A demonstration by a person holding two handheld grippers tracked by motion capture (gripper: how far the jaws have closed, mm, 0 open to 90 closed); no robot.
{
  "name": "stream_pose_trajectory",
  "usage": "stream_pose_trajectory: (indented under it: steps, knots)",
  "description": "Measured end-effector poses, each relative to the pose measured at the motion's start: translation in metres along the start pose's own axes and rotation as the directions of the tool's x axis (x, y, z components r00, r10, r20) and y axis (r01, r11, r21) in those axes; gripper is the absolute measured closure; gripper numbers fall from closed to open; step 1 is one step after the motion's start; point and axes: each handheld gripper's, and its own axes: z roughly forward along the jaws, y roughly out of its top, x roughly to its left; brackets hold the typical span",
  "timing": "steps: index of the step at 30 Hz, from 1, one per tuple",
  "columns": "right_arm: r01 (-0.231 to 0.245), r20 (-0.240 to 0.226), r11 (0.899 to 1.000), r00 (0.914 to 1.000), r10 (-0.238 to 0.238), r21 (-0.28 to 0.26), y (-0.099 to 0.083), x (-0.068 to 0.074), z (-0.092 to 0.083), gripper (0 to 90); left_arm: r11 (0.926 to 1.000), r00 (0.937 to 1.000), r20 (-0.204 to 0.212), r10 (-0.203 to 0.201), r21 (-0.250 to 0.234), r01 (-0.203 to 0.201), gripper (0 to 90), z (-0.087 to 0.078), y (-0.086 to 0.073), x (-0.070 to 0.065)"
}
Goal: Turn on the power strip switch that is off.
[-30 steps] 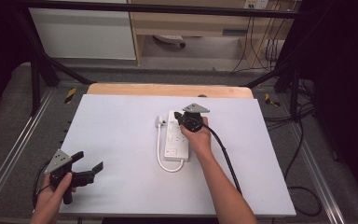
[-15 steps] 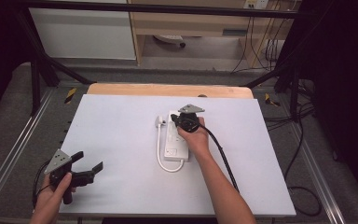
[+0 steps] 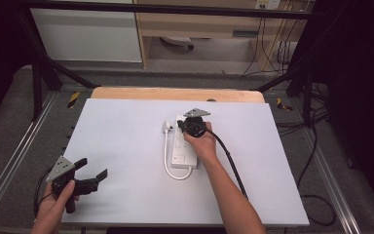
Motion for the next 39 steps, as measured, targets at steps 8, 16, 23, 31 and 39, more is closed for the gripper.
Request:
stream_pose_trajectory:
  steps: [8,16,23,31,39]
  knots:
    - [-0.012,-0.003,1.000,0.9999,0.012,0.021,-0.0011,-0.0015,0.0026,90.0,1.0000,1.0000,0.002,-0.002,0.001,0.002,6.9,0.0001,-0.0002,0.0003]
    - [-0.028,-0.004,0.999,0.9996,0.028,0.025,-0.0013,-0.0023,0.0037,90.0,1.0000,1.0000,0.004,-0.002,0.001,0.002,6.9,0.0004,-0.0002,0.0003]
    - [-0.035,-0.007,0.999,0.9993,0.035,0.023,-0.0017,-0.0022,0.0041,90.0,1.0000,1.0000,0.005,-0.002,0.001,0.002,6.9,0.0002,-0.0003,0.0003]
    - [-0.047,-0.010,0.999,0.9988,0.047,0.022,-0.0019,-0.0029,0.0041,90.0,1.0000,1.0000,0.003,0.002,0.001,-0.002,6.9,0.0004,-0.0003,0.0001]
    - [-0.050,-0.009,0.999,0.9987,0.050,0.021,-0.0023,-0.0029,0.0041,90.0,1.0000,1.0000,0.003,0.001,0.002,-0.001,6.9,0.0005,-0.0004,0.0001]
